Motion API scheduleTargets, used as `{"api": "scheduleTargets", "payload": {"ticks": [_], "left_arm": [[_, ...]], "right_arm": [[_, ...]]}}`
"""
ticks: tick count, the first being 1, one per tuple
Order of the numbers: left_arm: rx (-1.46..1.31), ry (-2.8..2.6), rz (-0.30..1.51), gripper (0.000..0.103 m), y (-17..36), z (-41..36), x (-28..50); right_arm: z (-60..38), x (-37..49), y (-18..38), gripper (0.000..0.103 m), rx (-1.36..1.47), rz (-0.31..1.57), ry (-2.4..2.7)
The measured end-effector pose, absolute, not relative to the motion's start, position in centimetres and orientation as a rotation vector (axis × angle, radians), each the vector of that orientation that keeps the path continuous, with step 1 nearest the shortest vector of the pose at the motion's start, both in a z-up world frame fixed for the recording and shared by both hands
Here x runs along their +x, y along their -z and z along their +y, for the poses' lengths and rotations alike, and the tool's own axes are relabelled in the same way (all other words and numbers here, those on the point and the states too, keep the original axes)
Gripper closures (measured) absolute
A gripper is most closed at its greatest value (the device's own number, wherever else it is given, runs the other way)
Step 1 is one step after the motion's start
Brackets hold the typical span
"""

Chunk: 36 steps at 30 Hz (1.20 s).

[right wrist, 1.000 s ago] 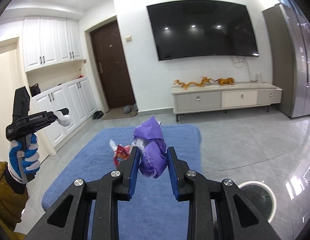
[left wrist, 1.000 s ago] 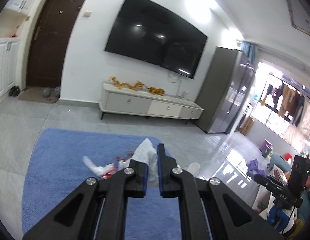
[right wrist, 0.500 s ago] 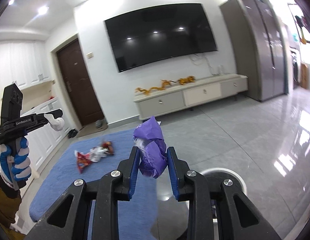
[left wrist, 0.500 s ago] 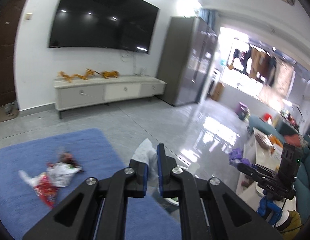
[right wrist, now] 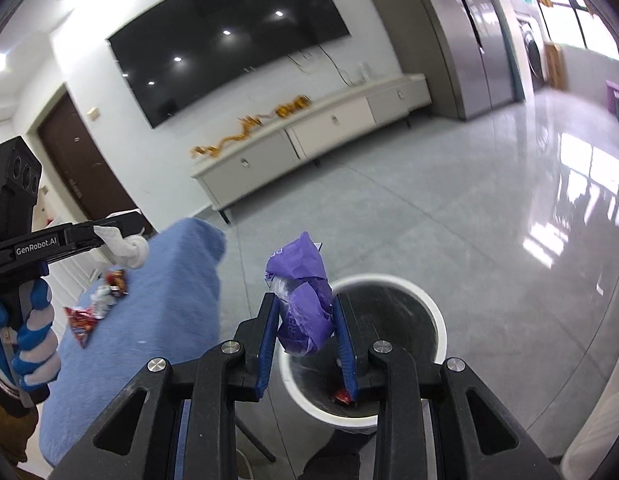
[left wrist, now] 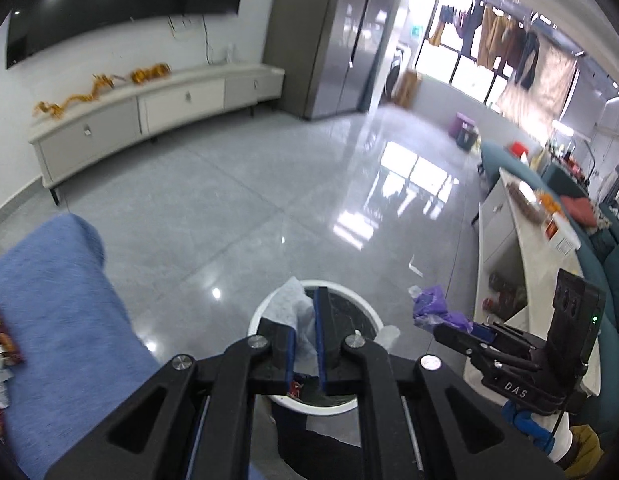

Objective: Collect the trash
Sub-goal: 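Carry both bags over the trash bin and open both tools to drop them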

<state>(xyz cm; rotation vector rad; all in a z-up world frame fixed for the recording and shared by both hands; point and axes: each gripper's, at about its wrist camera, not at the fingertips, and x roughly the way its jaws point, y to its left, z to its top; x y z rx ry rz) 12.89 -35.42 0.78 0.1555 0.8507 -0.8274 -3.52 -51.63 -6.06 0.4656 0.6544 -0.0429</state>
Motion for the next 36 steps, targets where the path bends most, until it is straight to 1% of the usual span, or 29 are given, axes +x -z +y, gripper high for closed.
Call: {"api": "scheduleTargets", "payload": {"ticks": [4, 6, 10, 11, 12, 13, 14, 15, 19, 24, 31, 32, 35, 36], "left_arm": [[0.187, 0.834, 0.901, 0.094, 2.7, -38.6, 14.3], [0.199, 0.839, 0.922, 0.094, 4.1, -39.8, 14.7], [0.191, 0.848, 0.970, 0.092, 6.5, -41.2, 16.0], [0.187, 0.848, 0.981, 0.087, 6.9, -41.5, 16.1], [0.180, 0.848, 0.992, 0.079, 7.4, -41.7, 16.5], [0.173, 0.845, 1.000, 0.074, 7.8, -41.8, 16.7], [0.169, 0.840, 1.006, 0.064, 8.1, -41.9, 17.0], [0.163, 0.836, 1.010, 0.058, 8.4, -42.0, 17.1], [0.157, 0.832, 1.024, 0.058, 9.1, -42.1, 17.1], [0.160, 0.824, 1.012, 0.058, 8.6, -41.6, 16.6], [0.195, 0.772, 0.922, 0.057, 5.5, -39.0, 14.2], [0.200, 0.758, 0.903, 0.056, 4.9, -38.5, 13.7], [0.211, 0.712, 0.828, 0.046, 2.8, -36.9, 12.0], [0.214, 0.694, 0.795, 0.045, 1.9, -36.1, 11.3]], "right_arm": [[-53.5, -2.1, 9.3, 0.076, 0.504, 0.700, 0.058], [-54.1, -1.4, 10.7, 0.074, 0.522, 0.722, 0.069], [-54.9, -0.6, 12.5, 0.074, 0.548, 0.749, 0.079], [-55.0, -0.4, 12.8, 0.074, 0.551, 0.756, 0.080], [-55.2, -0.3, 13.2, 0.074, 0.553, 0.764, 0.083], [-55.3, -0.2, 13.4, 0.074, 0.554, 0.769, 0.085], [-55.4, -0.1, 13.6, 0.071, 0.558, 0.773, 0.086], [-55.4, -0.2, 13.8, 0.066, 0.559, 0.776, 0.088], [-55.5, -0.3, 13.9, 0.062, 0.564, 0.783, 0.093], [-55.3, -0.8, 13.1, 0.060, 0.569, 0.773, 0.096], [-54.3, -2.3, 10.0, 0.057, 0.559, 0.713, 0.098], [-54.0, -2.6, 9.4, 0.056, 0.556, 0.702, 0.098], [-53.3, -3.6, 7.6, 0.053, 0.542, 0.670, 0.102], [-52.9, -4.1, 6.8, 0.053, 0.536, 0.655, 0.103]]}}
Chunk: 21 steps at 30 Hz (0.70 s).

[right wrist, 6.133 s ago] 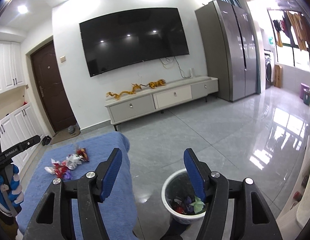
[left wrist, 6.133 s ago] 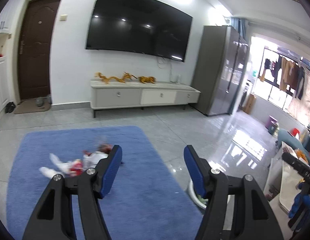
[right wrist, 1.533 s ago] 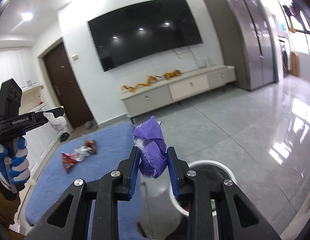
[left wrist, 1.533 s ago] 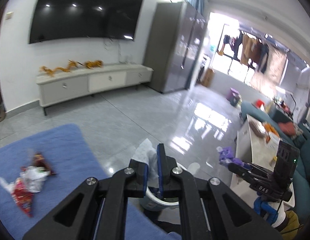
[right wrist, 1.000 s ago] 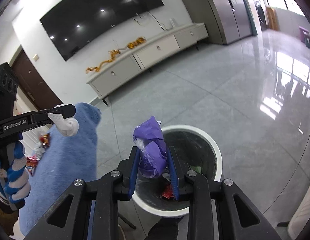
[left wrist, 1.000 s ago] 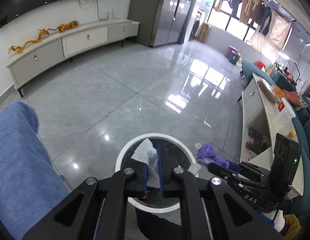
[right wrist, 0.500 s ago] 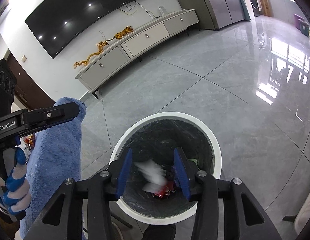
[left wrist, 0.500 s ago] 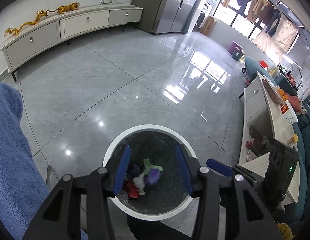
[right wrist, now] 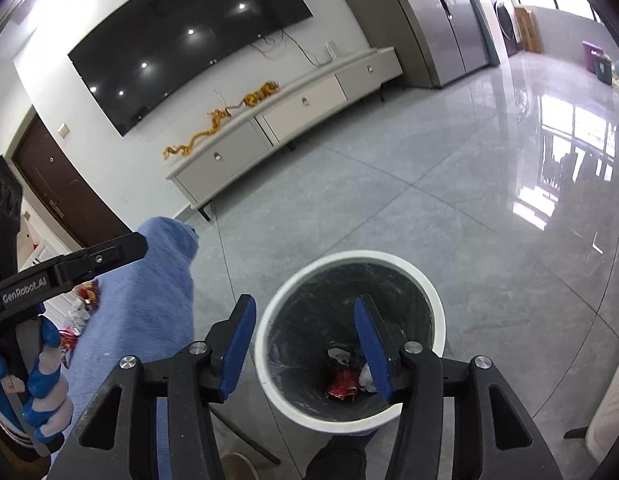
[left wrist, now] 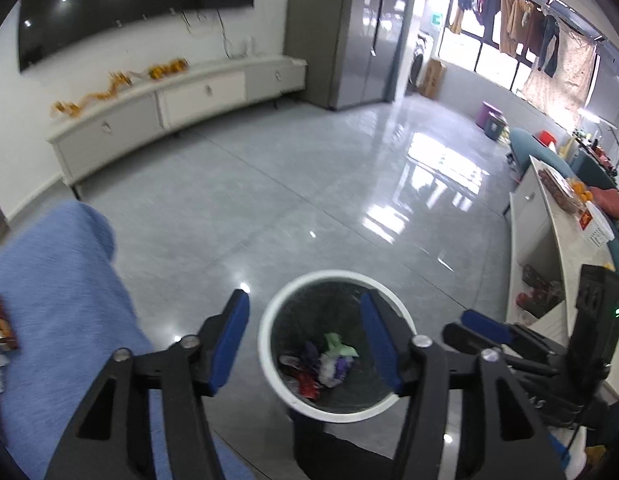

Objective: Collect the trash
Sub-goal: 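Move both open tools back over the remaining wrappers on the rug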

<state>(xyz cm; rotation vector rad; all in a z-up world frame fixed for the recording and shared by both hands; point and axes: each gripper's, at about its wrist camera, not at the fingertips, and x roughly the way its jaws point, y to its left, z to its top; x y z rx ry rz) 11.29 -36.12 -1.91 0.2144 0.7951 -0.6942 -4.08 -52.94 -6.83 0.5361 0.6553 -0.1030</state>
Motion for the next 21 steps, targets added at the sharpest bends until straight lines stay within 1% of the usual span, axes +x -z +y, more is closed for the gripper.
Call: {"api": "scheduleTargets", "payload": {"ticks": [10, 21], "left_arm": [[0.239, 0.581, 0.605, 0.045, -3.7, -29.5, 5.6], [0.200, 0.529, 0.518, 0.044, -7.4, -22.9, 1.4]], "right_arm": [[-50.4, -7.3, 2.2, 0.051, 0.498, 0.568, 0.103], [-46.6, -9.8, -1.8, 0.049, 0.443, 0.502, 0.072]]}}
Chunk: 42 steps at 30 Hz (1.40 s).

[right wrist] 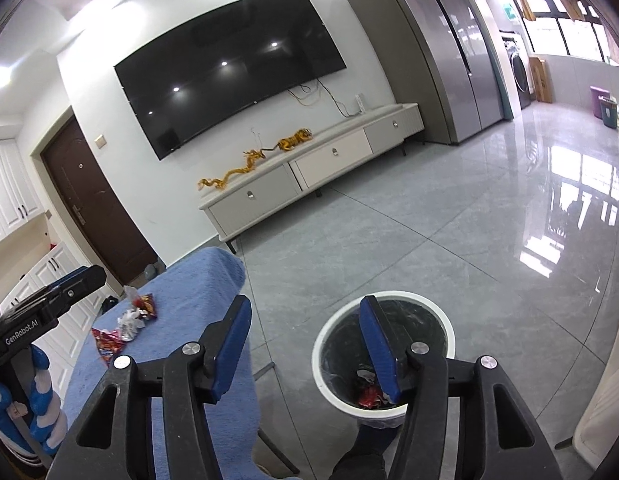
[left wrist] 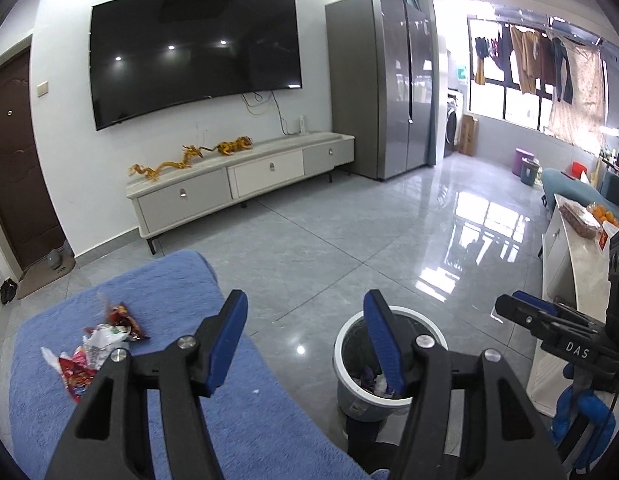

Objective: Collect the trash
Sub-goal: 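Move both open tools back over the remaining wrappers on the rug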

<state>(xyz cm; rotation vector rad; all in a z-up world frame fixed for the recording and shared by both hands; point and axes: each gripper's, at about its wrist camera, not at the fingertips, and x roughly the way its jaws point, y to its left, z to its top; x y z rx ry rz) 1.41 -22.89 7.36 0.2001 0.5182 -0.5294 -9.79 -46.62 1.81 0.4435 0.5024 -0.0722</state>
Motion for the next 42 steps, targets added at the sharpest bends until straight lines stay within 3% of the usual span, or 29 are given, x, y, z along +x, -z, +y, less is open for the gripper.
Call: {"api": "scheduleTargets", "payload": {"ticks": [6, 30, 42], "left_arm": [[0.161, 0.507, 0.494, 0.040, -8.5, -19.9, 0.5], [0.037, 0.466, 0.434, 0.039, -10.2, -13.2, -1.1], [-0.016, 0.369, 0.514, 0.039, -6.1, -7.8, 3.3]], "right_arm": [[-44.8, -10.0, -3.3, 0.048, 0.413, 0.486, 0.052], [-38.0, -8.4, -6.4, 0.048, 0.287, 0.488, -0.030], [-33.6, -3.6, -5.7, 0.047, 0.231, 0.546, -0.113]]}}
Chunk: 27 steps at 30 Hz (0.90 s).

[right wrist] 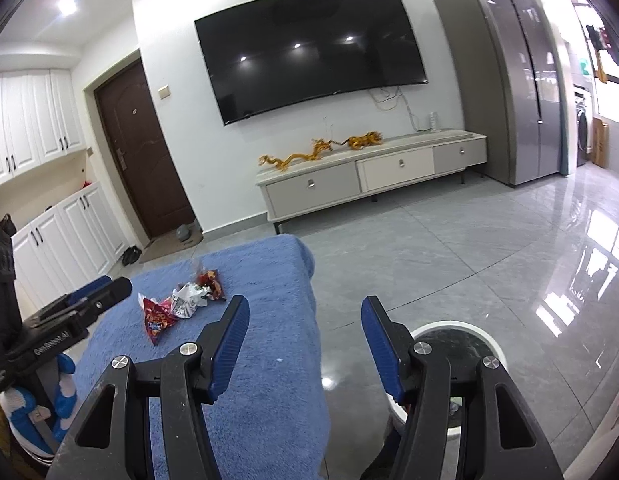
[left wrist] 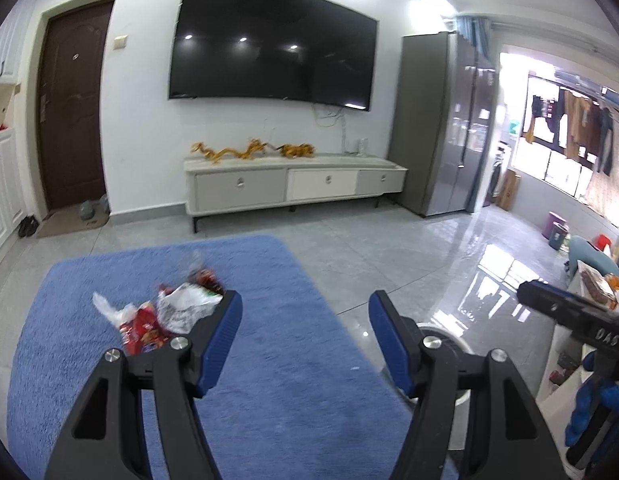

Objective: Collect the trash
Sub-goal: 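Move both open tools back over the remaining wrappers on the rug, then grasp the red chip bag with the left tool while the right tool grasps the white printed bag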

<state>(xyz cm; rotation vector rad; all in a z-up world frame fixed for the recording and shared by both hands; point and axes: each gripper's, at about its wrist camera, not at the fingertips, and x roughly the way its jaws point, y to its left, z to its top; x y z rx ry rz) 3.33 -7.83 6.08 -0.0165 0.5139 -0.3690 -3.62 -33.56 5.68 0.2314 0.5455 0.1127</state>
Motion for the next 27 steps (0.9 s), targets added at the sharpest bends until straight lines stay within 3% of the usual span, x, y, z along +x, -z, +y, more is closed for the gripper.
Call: {"api": "scheduleTargets", "payload": {"ticks": [15, 27], "left_arm": [[-0.009, 0.106, 0.660, 0.039, 4.0, 3.3, 12.4], [-0.032, 0.083, 0.692, 0.040, 6.9, 5.5, 16.7]], "right_arm": [[-23.1, 11.4, 1.8, 0.047, 0.227, 0.741, -0.387], [-16.0, 19.4, 7.0, 0.047, 0.278, 0.821, -0.546]]}}
